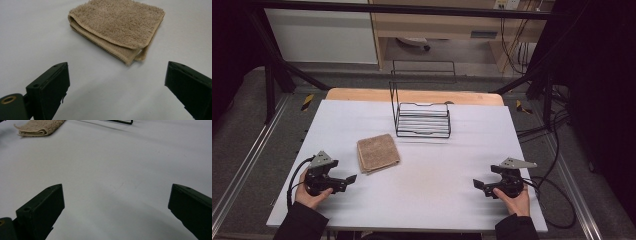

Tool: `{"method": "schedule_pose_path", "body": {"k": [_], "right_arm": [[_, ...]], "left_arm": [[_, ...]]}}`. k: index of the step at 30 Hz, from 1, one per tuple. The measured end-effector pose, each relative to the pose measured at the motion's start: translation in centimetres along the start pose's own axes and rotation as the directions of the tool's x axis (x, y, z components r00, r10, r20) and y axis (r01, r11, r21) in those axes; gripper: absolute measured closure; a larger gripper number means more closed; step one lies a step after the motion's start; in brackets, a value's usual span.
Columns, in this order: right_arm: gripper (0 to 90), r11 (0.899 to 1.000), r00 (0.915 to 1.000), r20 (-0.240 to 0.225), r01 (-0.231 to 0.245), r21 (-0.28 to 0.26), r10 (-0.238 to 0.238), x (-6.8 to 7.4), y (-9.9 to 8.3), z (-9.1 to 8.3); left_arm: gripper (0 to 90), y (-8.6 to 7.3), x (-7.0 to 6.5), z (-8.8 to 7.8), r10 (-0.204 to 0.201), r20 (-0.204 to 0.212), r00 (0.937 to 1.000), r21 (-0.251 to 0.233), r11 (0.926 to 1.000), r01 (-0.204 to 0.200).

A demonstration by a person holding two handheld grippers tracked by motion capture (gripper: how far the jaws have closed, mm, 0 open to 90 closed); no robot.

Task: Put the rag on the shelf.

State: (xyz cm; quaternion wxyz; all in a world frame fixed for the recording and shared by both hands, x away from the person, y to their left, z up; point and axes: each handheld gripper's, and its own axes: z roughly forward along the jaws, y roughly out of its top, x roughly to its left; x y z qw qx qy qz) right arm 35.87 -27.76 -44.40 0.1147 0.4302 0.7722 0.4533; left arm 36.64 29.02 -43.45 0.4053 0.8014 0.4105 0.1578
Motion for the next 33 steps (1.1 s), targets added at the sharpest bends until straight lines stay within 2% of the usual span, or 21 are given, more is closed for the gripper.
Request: {"method": "schedule_pose_path", "body": {"k": [11,15,18,24,29,33], "right_arm": [[1.3,1.000,0.9999,0.011,-0.004,0.012,0.004,0.2,0.0,0.0],[1.4,1.000,0.9999,0.007,-0.010,0.013,0.010,0.4,-0.1,0.2],[1.4,1.000,1.0000,0.009,0.002,0.020,-0.002,0.4,0.0,0.2],[1.5,1.000,1.0000,0.008,0.001,0.019,-0.001,0.4,0.0,0.3],[1.6,1.000,1.0000,0.006,-0.003,0.020,0.003,0.5,0.0,0.4],[1.6,1.000,1.0000,0.006,-0.003,0.020,0.002,0.5,0.0,0.4]], "left_arm": [[6.3,0.2,-0.7,0.2,0.014,-0.002,0.9999,0.012,0.9998,-0.014],[7.1,0.5,-0.9,0.2,0.007,-0.010,0.9999,0.006,1.0000,-0.007],[8.2,0.8,-1.3,0.3,0.010,-0.012,0.9999,0.005,0.9999,-0.010],[15.8,1.8,-2.3,0.9,-0.003,-0.012,0.9999,0.003,1.0000,0.003],[22.7,2.8,-3.2,1.9,0.015,-0.016,0.9998,0.024,0.9996,-0.015],[32.7,3.3,-3.6,2.8,0.040,-0.036,0.9986,0.067,0.9971,-0.037]]}}
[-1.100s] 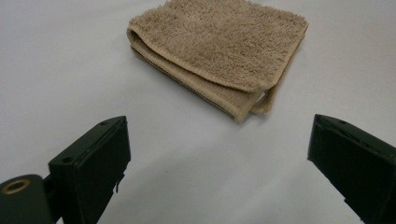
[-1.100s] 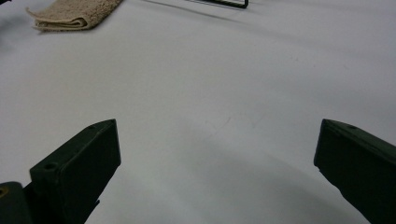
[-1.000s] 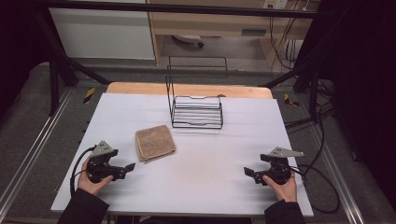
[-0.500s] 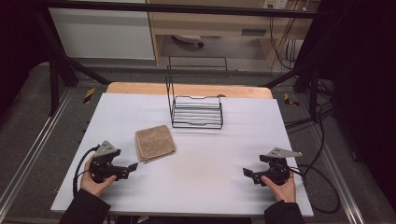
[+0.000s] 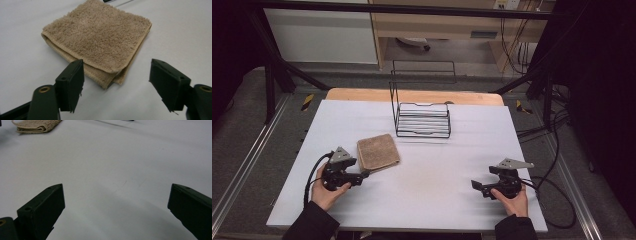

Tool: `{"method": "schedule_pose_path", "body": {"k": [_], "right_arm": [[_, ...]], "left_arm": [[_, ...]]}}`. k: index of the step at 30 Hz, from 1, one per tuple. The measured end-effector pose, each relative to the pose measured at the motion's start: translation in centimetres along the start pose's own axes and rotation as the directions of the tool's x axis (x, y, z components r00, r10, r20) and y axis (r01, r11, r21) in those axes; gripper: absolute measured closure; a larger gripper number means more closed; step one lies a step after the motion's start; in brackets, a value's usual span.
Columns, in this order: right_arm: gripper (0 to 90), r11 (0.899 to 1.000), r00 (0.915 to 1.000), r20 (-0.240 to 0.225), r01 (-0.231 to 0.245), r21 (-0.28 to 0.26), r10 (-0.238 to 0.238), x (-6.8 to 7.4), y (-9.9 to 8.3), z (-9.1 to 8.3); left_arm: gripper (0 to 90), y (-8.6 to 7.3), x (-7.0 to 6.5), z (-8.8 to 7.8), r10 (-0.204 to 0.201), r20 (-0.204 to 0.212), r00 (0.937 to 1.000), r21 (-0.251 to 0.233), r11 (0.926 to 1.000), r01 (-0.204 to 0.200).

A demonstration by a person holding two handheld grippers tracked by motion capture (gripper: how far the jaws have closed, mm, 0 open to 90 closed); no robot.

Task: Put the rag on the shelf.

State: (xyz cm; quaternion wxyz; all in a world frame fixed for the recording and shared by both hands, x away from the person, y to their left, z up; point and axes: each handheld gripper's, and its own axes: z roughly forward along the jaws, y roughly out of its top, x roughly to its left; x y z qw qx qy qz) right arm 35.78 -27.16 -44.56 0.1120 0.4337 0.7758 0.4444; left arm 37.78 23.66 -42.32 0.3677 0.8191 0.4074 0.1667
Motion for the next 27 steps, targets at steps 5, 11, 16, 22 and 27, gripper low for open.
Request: {"method": "schedule_pose_path", "body": {"k": [5,11,16,22,27], "right_arm": [[1.7,1.000,1.0000,0.001,0.000,0.002,0.000,0.0,0.0,0.1],[1.8,1.000,1.0000,-0.001,0.002,0.006,-0.002,0.0,0.0,0.2],[1.8,1.000,1.0000,-0.001,0.003,0.008,-0.003,0.0,0.0,0.2],[1.8,1.000,1.0000,-0.002,0.002,0.010,-0.002,0.0,0.0,0.2],[1.9,1.000,1.0000,-0.003,0.004,0.008,-0.004,0.0,0.0,0.2]], "left_arm": [[44.2,0.3,-0.1,1.3,-0.001,0.006,1.0000,0.043,0.9991,0.001],[50.1,0.3,-0.4,2.5,0.025,-0.014,0.9996,0.078,0.9967,-0.024],[54.5,0.2,-0.3,2.9,0.018,-0.018,0.9997,0.082,0.9965,-0.016],[60.1,0.2,-0.2,3.2,-0.004,-0.023,0.9997,0.082,0.9966,0.006],[66.3,0.3,-0.2,3.4,-0.002,-0.036,0.9993,0.081,0.9967,0.005]]}}
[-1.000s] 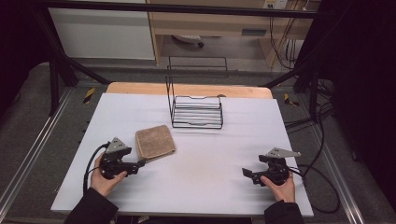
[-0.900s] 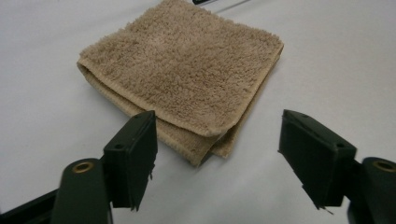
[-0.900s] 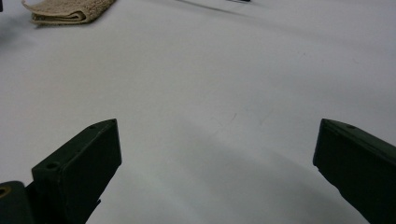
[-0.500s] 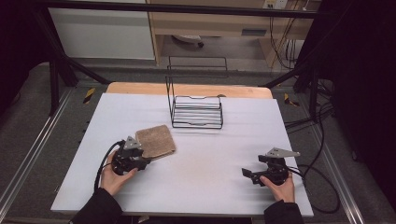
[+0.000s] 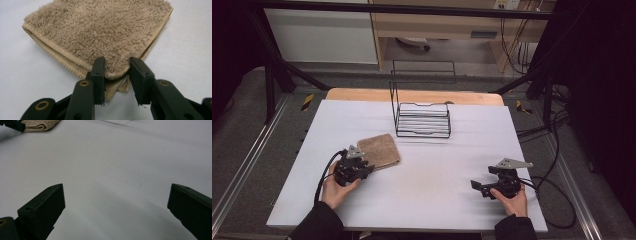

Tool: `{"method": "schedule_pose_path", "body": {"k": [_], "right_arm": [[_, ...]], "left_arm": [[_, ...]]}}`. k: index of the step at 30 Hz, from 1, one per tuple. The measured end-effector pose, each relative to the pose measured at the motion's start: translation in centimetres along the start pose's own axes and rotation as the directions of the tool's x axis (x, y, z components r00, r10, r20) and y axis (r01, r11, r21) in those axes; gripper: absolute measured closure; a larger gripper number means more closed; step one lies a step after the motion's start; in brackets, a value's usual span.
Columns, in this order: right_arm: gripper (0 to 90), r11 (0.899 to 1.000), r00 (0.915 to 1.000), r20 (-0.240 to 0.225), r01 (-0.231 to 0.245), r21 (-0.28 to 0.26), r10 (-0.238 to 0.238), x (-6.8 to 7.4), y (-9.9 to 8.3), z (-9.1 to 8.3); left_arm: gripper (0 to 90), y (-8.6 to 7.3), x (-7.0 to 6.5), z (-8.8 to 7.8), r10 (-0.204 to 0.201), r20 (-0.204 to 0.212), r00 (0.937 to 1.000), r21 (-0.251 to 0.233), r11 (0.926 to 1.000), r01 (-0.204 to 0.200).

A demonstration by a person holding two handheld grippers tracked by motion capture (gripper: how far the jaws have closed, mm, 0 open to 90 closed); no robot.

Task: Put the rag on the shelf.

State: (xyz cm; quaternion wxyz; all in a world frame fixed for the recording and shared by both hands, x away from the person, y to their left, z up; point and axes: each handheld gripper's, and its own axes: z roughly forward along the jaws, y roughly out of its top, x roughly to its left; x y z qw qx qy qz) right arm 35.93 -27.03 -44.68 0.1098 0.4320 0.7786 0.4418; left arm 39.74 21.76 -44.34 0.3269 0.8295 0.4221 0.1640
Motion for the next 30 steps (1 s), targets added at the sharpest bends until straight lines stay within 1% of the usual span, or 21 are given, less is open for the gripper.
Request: {"method": "schedule_pose_path", "body": {"k": [2,5,8,11,14,16,19,22,25,28,30], "right_arm": [[2.0,1.000,1.0000,-0.002,-0.005,0.000,0.005,0.0,0.0,0.0],[2.0,1.000,1.0000,-0.002,-0.004,0.001,0.004,0.0,0.0,0.0],[2.1,1.000,1.0000,-0.001,-0.002,0.000,0.002,0.0,0.0,0.0],[2.2,1.000,1.0000,-0.002,-0.001,0.002,0.001,0.0,0.0,0.0],[2.2,1.000,1.0000,-0.005,-0.005,0.003,0.005,0.0,0.0,0.0],[2.2,1.000,1.0000,-0.006,0.000,0.004,0.000,0.1,0.0,0.0],[2.2,1.000,0.9999,-0.011,-0.002,0.004,0.002,0.2,0.1,0.0],[2.3,1.000,0.9999,-0.013,0.003,0.002,-0.003,0.3,0.1,0.0],[2.3,1.000,0.9998,-0.018,0.005,-0.003,-0.005,0.5,0.3,0.0],[2.5,1.000,0.9996,-0.027,-0.003,-0.003,0.003,0.9,0.4,0.1],[2.5,1.000,0.9996,-0.029,0.000,0.003,0.000,1.2,0.6,0.3]], "left_arm": [[69.3,0.1,-0.1,0.0,0.004,0.002,1.0000,0.001,1.0000,-0.004],[76.7,0.3,-0.1,0.1,0.001,0.005,1.0000,0.005,1.0000,-0.001],[80.3,0.4,-0.3,0.2,0.004,-0.001,1.0000,0.013,0.9999,-0.004],[81.9,0.5,-0.3,0.1,0.012,-0.001,0.9999,0.009,0.9999,-0.012],[83.7,0.5,-0.1,0.0,-0.001,0.018,0.9998,-0.005,1.0000,0.001],[84.4,0.5,0.0,-0.3,-0.017,0.042,0.9990,-0.024,0.9996,0.018],[84.7,0.6,-0.2,-0.8,-0.010,0.058,0.9982,-0.040,0.9991,0.013],[84.8,0.7,-0.4,-1.4,-0.013,0.078,0.9969,-0.054,0.9984,0.017],[84.9,0.4,-0.5,-2.0,-0.011,0.095,0.9954,-0.055,0.9983,0.017],[84.8,-0.1,-0.7,-2.4,-0.008,0.108,0.9941,-0.044,0.9990,0.013],[84.8,-0.6,-0.9,-2.7,-0.006,0.117,0.9931,-0.035,0.9993,0.010]]}}
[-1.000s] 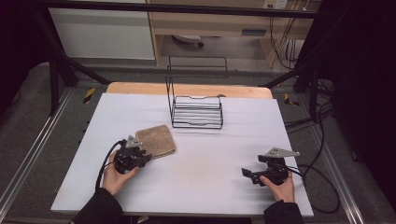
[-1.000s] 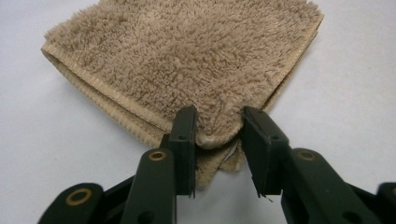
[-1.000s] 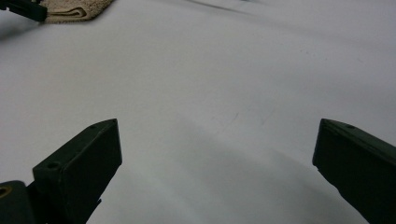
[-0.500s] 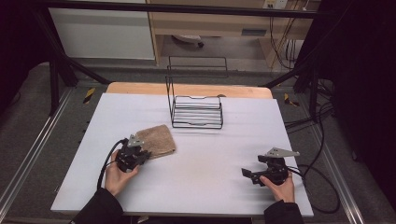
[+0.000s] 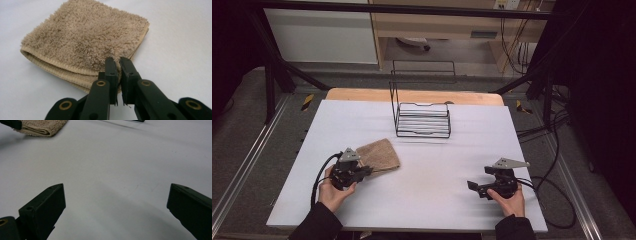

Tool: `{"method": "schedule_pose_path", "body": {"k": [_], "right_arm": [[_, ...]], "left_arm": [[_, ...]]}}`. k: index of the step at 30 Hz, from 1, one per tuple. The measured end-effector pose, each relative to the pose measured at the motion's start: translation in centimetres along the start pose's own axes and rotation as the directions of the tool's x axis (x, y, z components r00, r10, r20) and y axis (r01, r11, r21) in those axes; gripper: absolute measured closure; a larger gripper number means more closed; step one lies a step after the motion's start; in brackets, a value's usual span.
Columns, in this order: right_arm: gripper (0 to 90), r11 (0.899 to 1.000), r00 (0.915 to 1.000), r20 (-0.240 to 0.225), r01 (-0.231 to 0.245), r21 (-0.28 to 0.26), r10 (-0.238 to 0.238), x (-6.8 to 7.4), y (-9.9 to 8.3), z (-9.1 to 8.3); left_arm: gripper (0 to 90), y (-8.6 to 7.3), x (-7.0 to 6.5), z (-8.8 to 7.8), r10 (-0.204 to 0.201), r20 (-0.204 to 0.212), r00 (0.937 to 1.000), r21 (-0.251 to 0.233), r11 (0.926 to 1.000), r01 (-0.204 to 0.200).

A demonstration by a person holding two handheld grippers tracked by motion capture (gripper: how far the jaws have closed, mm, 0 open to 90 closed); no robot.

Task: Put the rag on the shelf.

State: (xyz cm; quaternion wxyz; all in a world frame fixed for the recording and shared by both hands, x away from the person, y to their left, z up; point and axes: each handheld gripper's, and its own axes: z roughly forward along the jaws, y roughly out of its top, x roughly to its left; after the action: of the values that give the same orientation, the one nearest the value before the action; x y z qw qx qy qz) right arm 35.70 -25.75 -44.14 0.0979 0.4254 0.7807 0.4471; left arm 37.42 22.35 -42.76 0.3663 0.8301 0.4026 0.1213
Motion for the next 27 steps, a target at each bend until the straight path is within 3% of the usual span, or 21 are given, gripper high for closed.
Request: {"method": "schedule_pose_path", "body": {"k": [4,14,18,20,21,22,23,27], "right_arm": [[2.8,1.000,0.9999,-0.011,0.012,0.002,-0.012,0.6,0.3,0.3],[3.0,0.998,0.9978,-0.038,0.056,0.020,-0.055,3.2,2.3,2.8],[3.2,0.998,0.9971,-0.042,0.064,0.010,-0.064,4.6,3.6,4.1],[3.2,0.997,0.9965,-0.045,0.071,0.004,-0.071,5.2,4.3,4.8],[3.2,0.998,0.9963,-0.050,0.070,0.000,-0.070,5.6,4.7,5.2],[3.2,0.997,0.9958,-0.056,0.072,-0.007,-0.072,6.2,5.4,6.1],[3.2,0.997,0.9958,-0.056,0.072,-0.007,-0.072,6.2,5.4,6.1],[3.8,0.997,0.9954,-0.062,0.073,0.001,-0.073,7.8,6.8,8.1]], "left_arm": [[84.8,-0.8,-0.5,-0.5,-0.002,0.012,0.9999,0.011,0.9999,0.002],[78.9,-1.6,-0.9,-0.3,0.017,-0.018,0.9997,0.018,0.9997,-0.017],[67.9,-1.4,-0.6,-1.1,0.014,-0.021,0.9997,-0.019,0.9997,-0.015],[55.8,-1.4,-0.4,-1.4,0.010,-0.035,0.9993,-0.034,0.9993,-0.011],[55.8,-1.4,-0.3,-1.5,0.006,-0.039,0.9992,-0.040,0.9992,-0.008],[47.9,-1.4,-0.1,-1.6,0.007,-0.042,0.9991,-0.040,0.9992,-0.009],[47.9,-1.4,0.1,-1.7,0.003,-0.042,0.9991,-0.037,0.9993,-0.005],[33.7,-1.5,0.9,-2.0,-0.019,-0.023,0.9996,-0.042,0.9989,0.018]]}}
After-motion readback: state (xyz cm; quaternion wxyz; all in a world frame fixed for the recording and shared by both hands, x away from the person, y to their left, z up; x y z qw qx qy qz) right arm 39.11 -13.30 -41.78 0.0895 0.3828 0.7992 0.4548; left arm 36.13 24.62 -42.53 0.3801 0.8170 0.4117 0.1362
